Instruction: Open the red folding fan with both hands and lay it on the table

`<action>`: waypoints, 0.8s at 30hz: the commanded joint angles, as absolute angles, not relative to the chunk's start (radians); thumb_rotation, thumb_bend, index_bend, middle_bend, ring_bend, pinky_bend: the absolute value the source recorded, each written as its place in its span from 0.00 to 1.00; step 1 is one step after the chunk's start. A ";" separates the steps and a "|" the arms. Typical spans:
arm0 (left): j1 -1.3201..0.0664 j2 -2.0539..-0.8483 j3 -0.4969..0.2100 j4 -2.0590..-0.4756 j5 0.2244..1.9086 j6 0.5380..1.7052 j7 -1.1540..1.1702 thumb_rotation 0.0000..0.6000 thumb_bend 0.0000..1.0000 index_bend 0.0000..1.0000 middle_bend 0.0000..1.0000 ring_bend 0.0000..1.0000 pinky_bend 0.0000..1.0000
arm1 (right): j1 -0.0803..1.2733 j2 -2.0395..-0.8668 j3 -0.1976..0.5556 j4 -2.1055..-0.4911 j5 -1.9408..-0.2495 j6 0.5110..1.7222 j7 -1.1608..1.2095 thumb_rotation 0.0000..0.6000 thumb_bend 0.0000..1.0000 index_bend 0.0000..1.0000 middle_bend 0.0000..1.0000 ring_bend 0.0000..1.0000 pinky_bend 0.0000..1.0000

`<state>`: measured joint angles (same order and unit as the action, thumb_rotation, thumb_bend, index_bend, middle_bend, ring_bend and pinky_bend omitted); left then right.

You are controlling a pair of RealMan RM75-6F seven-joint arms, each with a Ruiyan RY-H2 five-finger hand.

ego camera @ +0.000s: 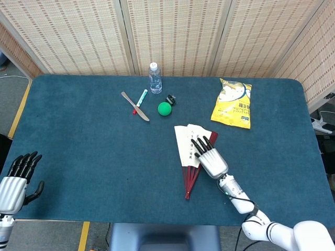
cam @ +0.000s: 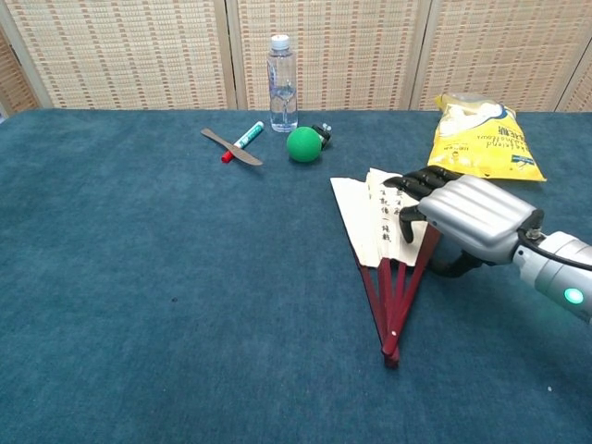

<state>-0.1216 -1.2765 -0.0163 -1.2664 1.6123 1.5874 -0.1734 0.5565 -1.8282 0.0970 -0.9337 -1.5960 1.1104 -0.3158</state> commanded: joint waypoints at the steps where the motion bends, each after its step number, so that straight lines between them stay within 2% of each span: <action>1: -0.121 -1.280 -0.021 -1.260 1.608 1.589 -0.156 1.00 0.46 0.00 0.00 0.00 0.06 | 0.560 -1.864 0.093 -0.884 -1.598 1.139 -0.296 1.00 0.28 0.51 0.00 0.00 0.00; 9: -0.118 -1.281 -0.030 -1.251 1.598 1.596 -0.139 1.00 0.46 0.00 0.00 0.00 0.06 | 0.575 -1.929 0.085 -0.794 -1.601 1.169 -0.247 1.00 0.30 0.53 0.00 0.00 0.00; 15: -0.110 -1.289 -0.028 -1.260 1.607 1.615 -0.117 1.00 0.46 0.00 0.00 0.00 0.06 | 0.584 -1.953 0.082 -0.753 -1.615 1.217 -0.195 1.00 0.43 0.59 0.02 0.00 0.00; 18: -0.112 -1.290 -0.033 -1.267 1.603 1.614 -0.094 1.00 0.46 0.00 0.00 0.00 0.06 | 0.587 -1.947 0.086 -0.756 -1.619 1.246 -0.175 1.00 0.49 0.62 0.04 0.00 0.00; 24: -0.113 -1.286 -0.030 -1.278 1.609 1.612 -0.106 1.00 0.46 0.00 0.00 0.00 0.06 | 0.595 -1.894 0.087 -0.832 -1.640 1.299 -0.189 1.00 0.51 0.65 0.07 0.00 0.00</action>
<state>-0.1125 -1.2863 -0.0306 -1.2767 1.6079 1.6134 -0.1028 0.5915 -1.9123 0.0873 -0.8076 -1.6315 1.2868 -0.1781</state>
